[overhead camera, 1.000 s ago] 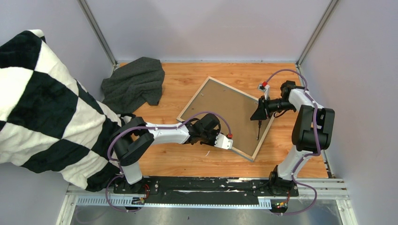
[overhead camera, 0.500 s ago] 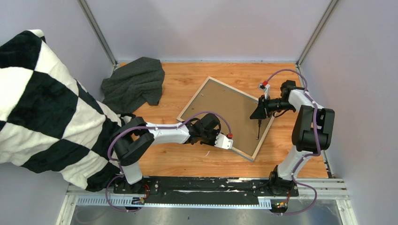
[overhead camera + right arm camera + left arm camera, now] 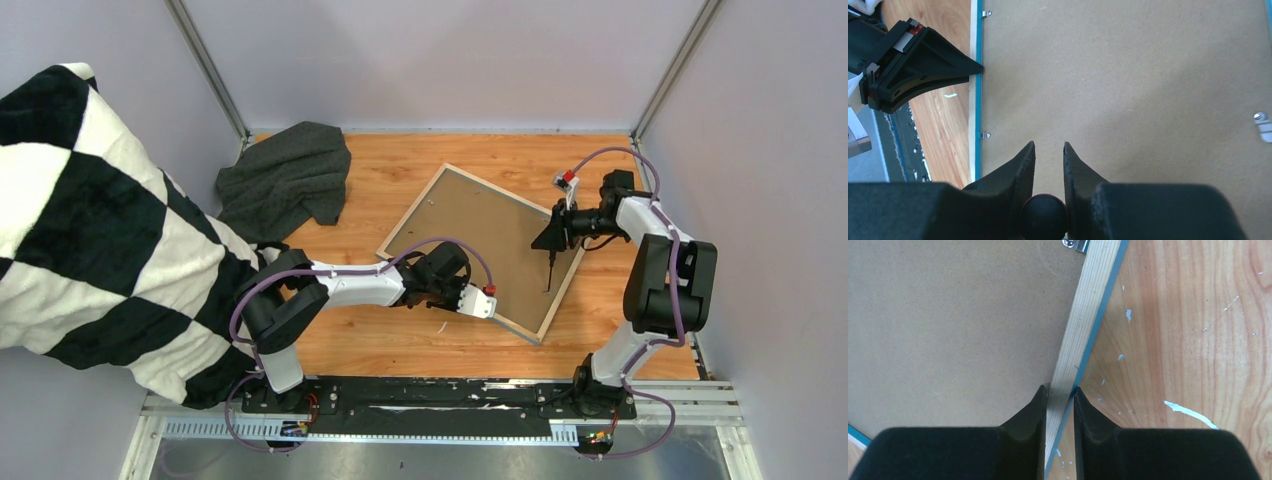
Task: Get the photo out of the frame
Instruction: Release the photo frame item from the photo frame, then adjust the screwdriver.
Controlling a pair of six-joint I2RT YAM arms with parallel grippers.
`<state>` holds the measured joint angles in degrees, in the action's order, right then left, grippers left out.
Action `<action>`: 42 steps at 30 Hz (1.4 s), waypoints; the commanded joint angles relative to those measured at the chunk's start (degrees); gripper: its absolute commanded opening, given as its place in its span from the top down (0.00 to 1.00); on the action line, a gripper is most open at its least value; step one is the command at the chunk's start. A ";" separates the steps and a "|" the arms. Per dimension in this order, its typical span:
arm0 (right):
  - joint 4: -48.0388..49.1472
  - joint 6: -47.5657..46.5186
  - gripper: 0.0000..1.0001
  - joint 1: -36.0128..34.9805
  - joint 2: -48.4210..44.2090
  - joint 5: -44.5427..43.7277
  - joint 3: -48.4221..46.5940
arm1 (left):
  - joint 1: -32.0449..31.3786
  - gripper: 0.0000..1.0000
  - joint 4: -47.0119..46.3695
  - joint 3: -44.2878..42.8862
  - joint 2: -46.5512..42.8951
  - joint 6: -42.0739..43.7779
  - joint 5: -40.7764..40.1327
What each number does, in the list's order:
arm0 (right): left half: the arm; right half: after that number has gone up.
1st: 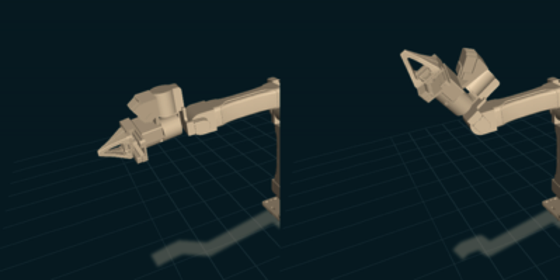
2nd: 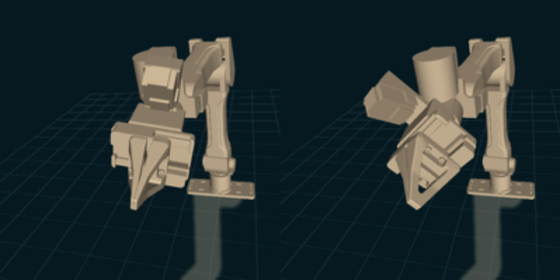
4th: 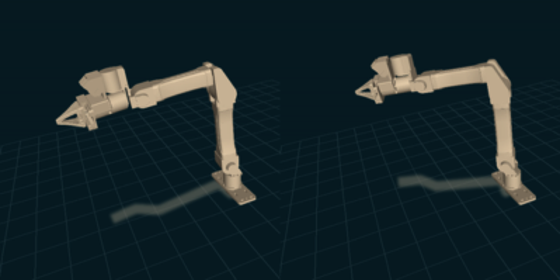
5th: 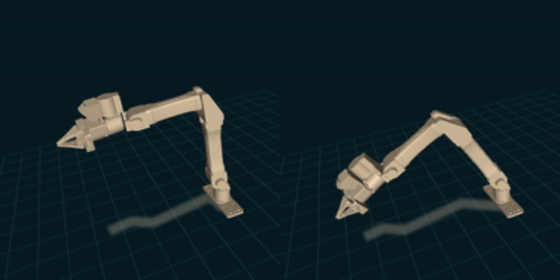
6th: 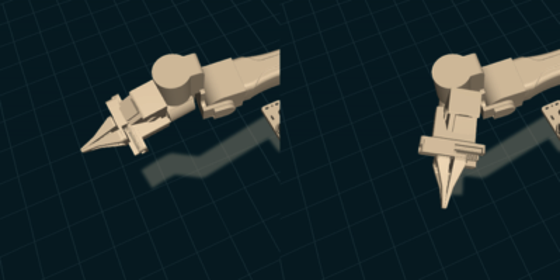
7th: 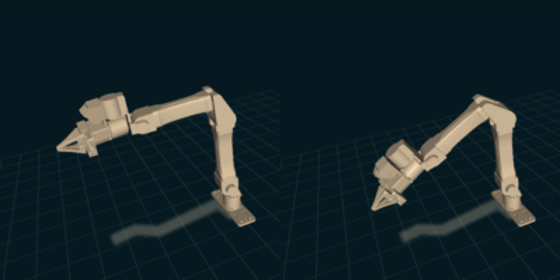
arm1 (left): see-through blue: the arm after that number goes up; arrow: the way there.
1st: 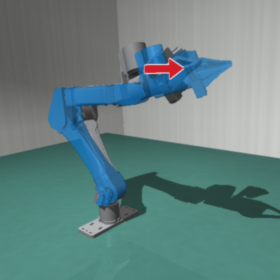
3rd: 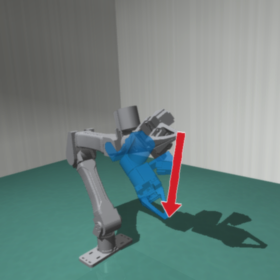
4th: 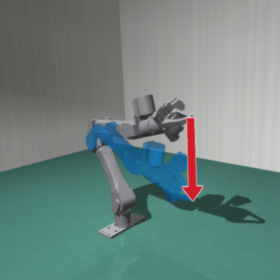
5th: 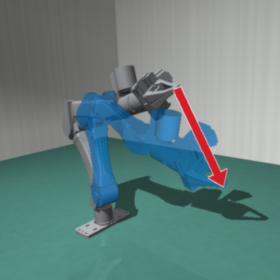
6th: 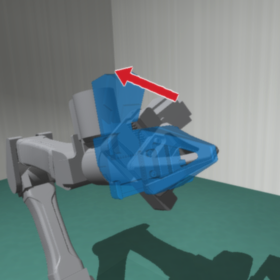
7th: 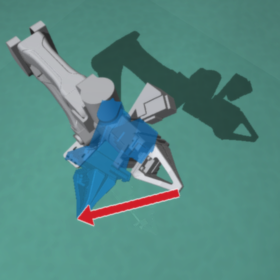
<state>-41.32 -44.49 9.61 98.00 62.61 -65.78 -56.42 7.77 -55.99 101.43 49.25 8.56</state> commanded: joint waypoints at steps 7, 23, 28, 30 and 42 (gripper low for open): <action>3.86 3.66 1.00 -0.38 -3.67 3.02 0.38 | 0.35 1.00 5.23 1.67 4.80 -1.95 0.22; 16.34 27.05 1.00 -3.27 -18.24 -1.70 1.18 | 0.77 0.00 -7.06 11.40 -14.08 -3.70 -12.37; 26.39 38.91 1.00 -3.28 -22.29 0.72 3.46 | 2.10 0.00 -6.48 8.29 -22.11 -8.96 -19.45; 32.44 45.93 1.00 -3.28 -24.39 -0.43 5.19 | 3.54 0.00 -2.72 5.85 -26.06 -9.96 -15.64; 50.68 89.68 1.00 -3.63 -29.54 -14.88 10.00 | 6.85 0.10 12.70 -17.86 -23.68 -21.47 16.47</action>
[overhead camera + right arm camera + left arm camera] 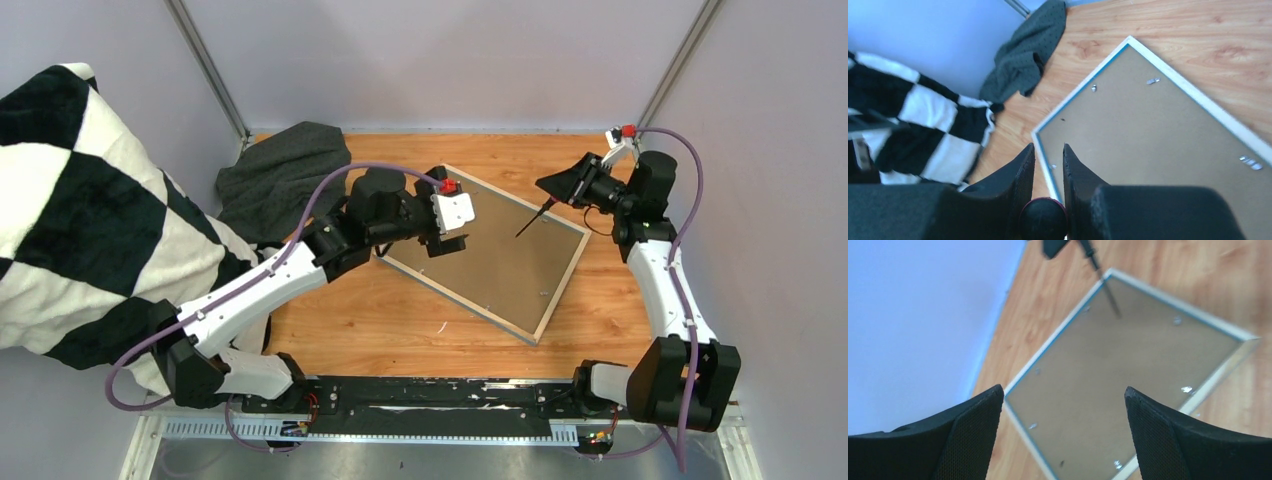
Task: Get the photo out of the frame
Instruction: Adjust the screwdriver.
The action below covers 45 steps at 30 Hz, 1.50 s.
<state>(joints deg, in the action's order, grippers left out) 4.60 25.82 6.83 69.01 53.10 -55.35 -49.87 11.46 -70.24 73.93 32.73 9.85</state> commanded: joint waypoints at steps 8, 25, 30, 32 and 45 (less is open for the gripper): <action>12.50 40.04 1.00 -0.85 -1.86 -9.33 6.61 | 0.29 0.22 15.14 -13.38 11.64 -8.00 24.16; 20.20 45.70 1.00 -6.39 -6.17 -11.24 15.12 | 0.30 0.30 15.30 -24.07 24.74 -19.08 20.39; 20.61 45.31 1.00 -6.61 -5.70 -11.62 15.85 | 0.21 0.38 14.33 -25.22 26.91 -21.48 17.57; 21.03 45.54 1.00 -6.59 -5.67 -11.53 15.90 | 0.21 0.44 14.38 -25.70 27.97 -21.89 17.02; 23.05 45.52 1.00 -8.96 -6.10 -8.93 16.07 | 0.96 0.77 14.36 -27.08 30.36 -20.73 13.14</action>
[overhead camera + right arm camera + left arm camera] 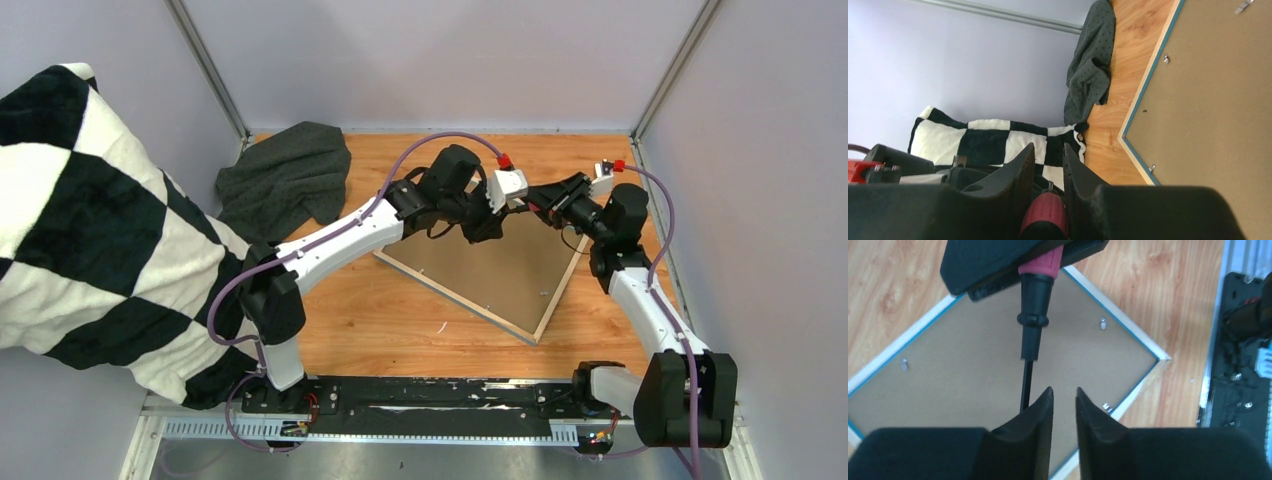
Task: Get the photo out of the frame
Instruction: Adjust the screwdriver.
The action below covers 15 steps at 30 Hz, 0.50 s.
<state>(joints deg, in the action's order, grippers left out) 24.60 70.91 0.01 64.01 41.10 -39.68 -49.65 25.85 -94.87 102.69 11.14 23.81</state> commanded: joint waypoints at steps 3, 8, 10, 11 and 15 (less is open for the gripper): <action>3.08 0.45 1.00 -2.33 -1.03 3.28 0.56 | 0.96 0.96 0.73 -3.10 2.18 1.52 0.97; 3.02 -0.06 1.00 -2.64 -0.91 3.23 0.75 | 1.32 1.00 1.22 -3.06 2.10 2.08 3.40; 2.82 -0.35 1.00 -2.65 -0.93 3.16 0.67 | 1.66 1.00 1.13 -2.97 1.91 1.70 4.88; 2.73 -0.42 1.00 -2.65 -0.91 3.19 0.66 | 1.97 1.00 0.83 -2.89 1.82 1.20 5.75; 2.42 -0.36 1.00 -2.58 -1.06 3.49 0.33 | 4.37 0.71 0.88 -3.97 1.83 -0.89 13.52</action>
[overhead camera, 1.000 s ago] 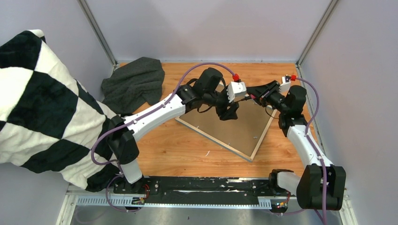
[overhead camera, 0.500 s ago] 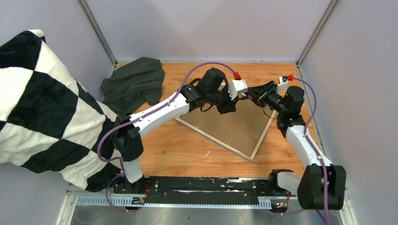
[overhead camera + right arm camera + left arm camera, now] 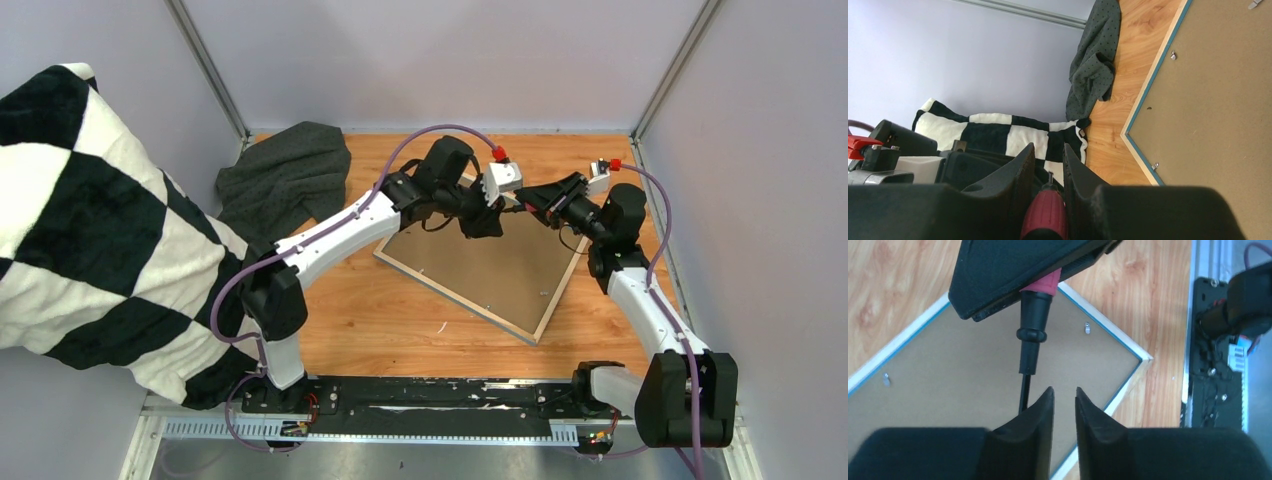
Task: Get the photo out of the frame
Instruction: Adjust the screwdriver.
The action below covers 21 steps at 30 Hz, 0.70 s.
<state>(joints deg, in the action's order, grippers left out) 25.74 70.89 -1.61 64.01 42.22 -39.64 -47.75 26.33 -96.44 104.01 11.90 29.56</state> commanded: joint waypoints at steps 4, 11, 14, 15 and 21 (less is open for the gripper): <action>-2.15 -2.84 1.00 -0.86 -1.17 1.41 -0.81 | 4.58 0.46 -0.49 -2.20 -1.85 -1.71 14.15; -6.45 -6.10 1.00 -1.03 -0.86 -0.38 -1.99 | 5.02 0.39 4.11 -4.88 -3.88 2.52 20.78; -6.13 -6.05 1.00 -1.24 -1.03 0.29 -2.11 | 4.94 0.39 2.96 -5.29 -3.44 1.28 17.07; -5.83 -5.95 1.00 -1.40 -1.07 0.58 -2.18 | 4.94 0.39 2.80 -5.56 -2.86 0.79 14.81; -4.06 -4.93 1.00 -2.16 -1.30 2.38 -2.15 | 4.94 0.39 2.52 -7.02 0.60 0.52 8.04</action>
<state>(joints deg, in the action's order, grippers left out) 19.92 66.13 -2.63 64.01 42.35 -39.92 -42.87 28.42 -101.47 102.32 12.62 41.58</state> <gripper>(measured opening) 0.271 0.608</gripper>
